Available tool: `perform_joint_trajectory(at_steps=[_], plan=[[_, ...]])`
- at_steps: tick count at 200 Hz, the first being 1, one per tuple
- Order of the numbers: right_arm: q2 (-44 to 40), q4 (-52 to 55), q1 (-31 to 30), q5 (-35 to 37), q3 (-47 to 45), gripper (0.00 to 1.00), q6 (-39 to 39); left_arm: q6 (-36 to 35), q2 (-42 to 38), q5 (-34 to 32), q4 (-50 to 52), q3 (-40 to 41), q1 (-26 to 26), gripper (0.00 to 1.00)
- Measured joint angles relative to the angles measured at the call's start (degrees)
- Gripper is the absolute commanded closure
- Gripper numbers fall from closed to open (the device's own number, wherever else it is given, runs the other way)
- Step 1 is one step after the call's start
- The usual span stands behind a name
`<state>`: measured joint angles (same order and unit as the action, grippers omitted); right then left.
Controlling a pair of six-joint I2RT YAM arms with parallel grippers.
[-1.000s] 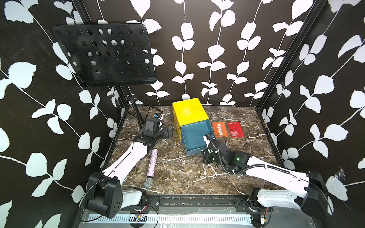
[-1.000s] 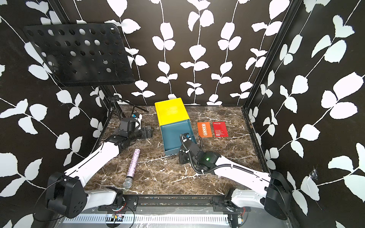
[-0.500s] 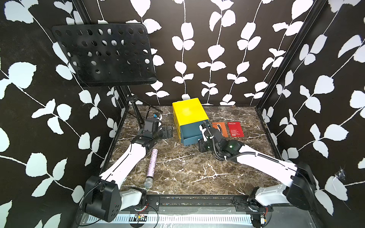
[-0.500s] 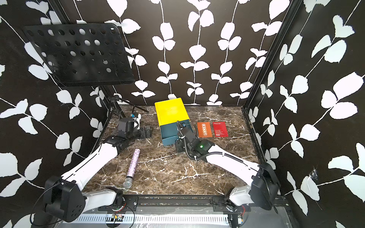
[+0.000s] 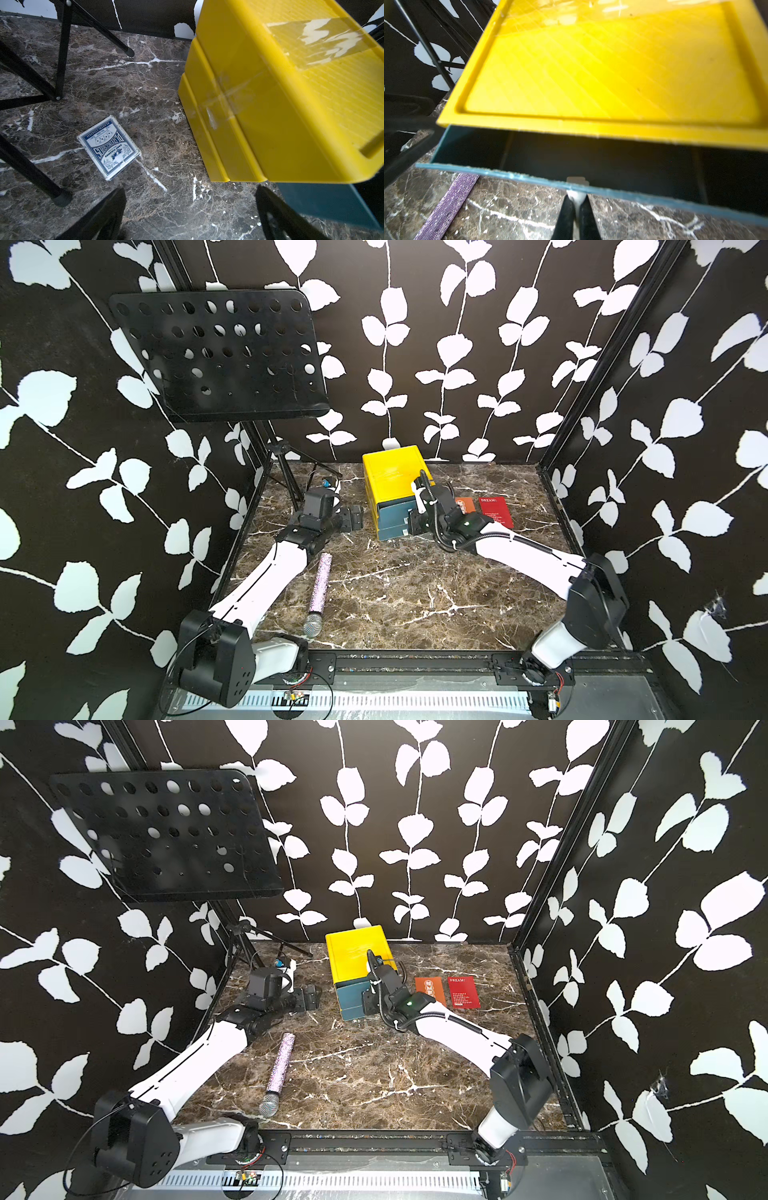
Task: Take the postcards out of the drawer
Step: Close the drawer in the storage box, then open the drawer in the storage box.
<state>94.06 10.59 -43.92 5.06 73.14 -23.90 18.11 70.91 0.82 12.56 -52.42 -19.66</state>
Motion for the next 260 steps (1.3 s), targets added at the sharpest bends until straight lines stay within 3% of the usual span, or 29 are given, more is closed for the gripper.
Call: perform_joint_trajectory(at_steps=[38, 80, 108, 192, 260], plan=[[4.1, -3.1, 1.3, -0.8, 2.9, 0.95, 0.3, -0.2, 0.0, 0.0, 0.0, -0.1, 0.0, 0.01], [5.2, -4.9, 2.0, -1.3, 3.4, 0.64, 0.4, -0.2, 0.1, 0.1, 0.0, -0.1, 0.0, 0.01], [5.0, -5.4, 2.0, -1.9, 3.2, 0.56, 0.4, -0.2, 0.2, 0.2, 0.0, -0.1, 0.0, 0.01], [-7.1, -8.9, 2.1, -3.1, -13.6, 0.52, -3.3, -0.2, 0.4, 0.9, 0.0, -0.1, 0.0, 0.01], [-2.1, -21.3, 2.1, -4.2, -18.3, 0.54, -6.8, -0.2, 1.4, 1.5, 0.0, -0.2, 0.0, 0.01]])
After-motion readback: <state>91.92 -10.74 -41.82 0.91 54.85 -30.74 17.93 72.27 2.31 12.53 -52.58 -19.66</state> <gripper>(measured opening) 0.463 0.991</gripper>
